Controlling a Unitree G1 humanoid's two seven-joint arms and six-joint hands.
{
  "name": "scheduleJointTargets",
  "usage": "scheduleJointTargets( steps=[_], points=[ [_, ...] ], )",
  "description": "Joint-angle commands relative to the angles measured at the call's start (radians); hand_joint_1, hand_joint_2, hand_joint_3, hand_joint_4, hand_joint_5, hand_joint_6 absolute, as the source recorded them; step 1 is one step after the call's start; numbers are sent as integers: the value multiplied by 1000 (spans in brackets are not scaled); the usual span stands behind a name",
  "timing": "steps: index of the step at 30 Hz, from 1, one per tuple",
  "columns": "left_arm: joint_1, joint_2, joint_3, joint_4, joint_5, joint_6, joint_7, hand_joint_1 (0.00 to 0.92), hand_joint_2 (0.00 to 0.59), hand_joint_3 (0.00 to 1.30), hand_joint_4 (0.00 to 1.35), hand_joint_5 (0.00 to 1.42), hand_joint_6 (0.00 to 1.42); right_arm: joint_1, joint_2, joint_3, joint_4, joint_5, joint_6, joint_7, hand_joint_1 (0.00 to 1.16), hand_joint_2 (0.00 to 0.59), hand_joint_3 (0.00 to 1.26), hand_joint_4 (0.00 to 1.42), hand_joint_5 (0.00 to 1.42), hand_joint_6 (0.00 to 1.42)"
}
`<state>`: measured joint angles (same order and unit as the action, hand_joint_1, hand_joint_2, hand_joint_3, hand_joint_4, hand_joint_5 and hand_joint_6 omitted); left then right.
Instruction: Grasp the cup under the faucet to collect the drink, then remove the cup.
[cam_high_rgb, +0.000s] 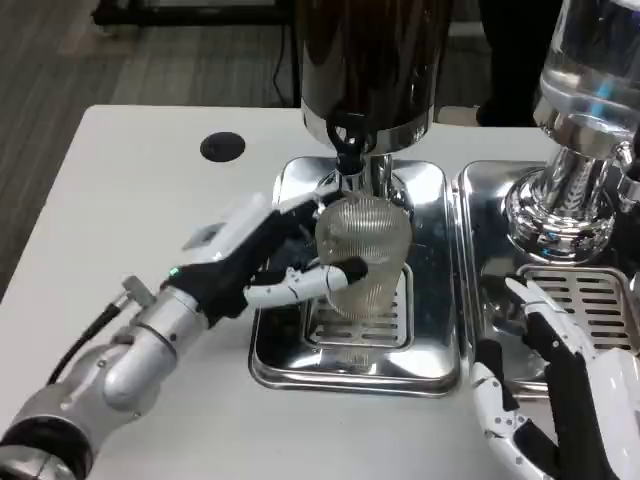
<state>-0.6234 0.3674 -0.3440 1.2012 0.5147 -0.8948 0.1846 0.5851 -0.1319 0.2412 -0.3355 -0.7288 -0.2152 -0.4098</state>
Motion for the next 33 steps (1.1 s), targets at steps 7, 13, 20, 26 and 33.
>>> scheduleJointTargets(
  steps=[7, 13, 20, 26, 33],
  points=[
    [51, 82, 88, -42, -123, -81, -141, 75, 69, 150, 120, 286, 375, -12, -9, -1, 27, 17, -18, 3, 411, 509, 250, 161, 159, 345],
    [74, 119, 141, -86, -214, -127, -256, 75, 67, 160, 128, 277, 391, -15, -11, 3, 31, 22, -19, 7, 409, 508, 250, 161, 159, 345],
    [64, 112, 248, -193, -499, -125, -607, 0, 91, 292, 293, 378, 667, -10, -14, -1, 26, 33, -17, 16, 407, 508, 250, 162, 159, 345],
    [59, 112, 282, -296, -590, -79, -737, 0, 82, 299, 307, 378, 655, -6, -13, 1, 26, 36, -15, 16, 406, 508, 250, 164, 159, 345],
    [45, 108, 312, -361, -627, -29, -810, 0, 81, 296, 308, 380, 658, 1, -11, 0, 22, 42, -15, 17, 408, 509, 250, 164, 159, 345]
  ],
)
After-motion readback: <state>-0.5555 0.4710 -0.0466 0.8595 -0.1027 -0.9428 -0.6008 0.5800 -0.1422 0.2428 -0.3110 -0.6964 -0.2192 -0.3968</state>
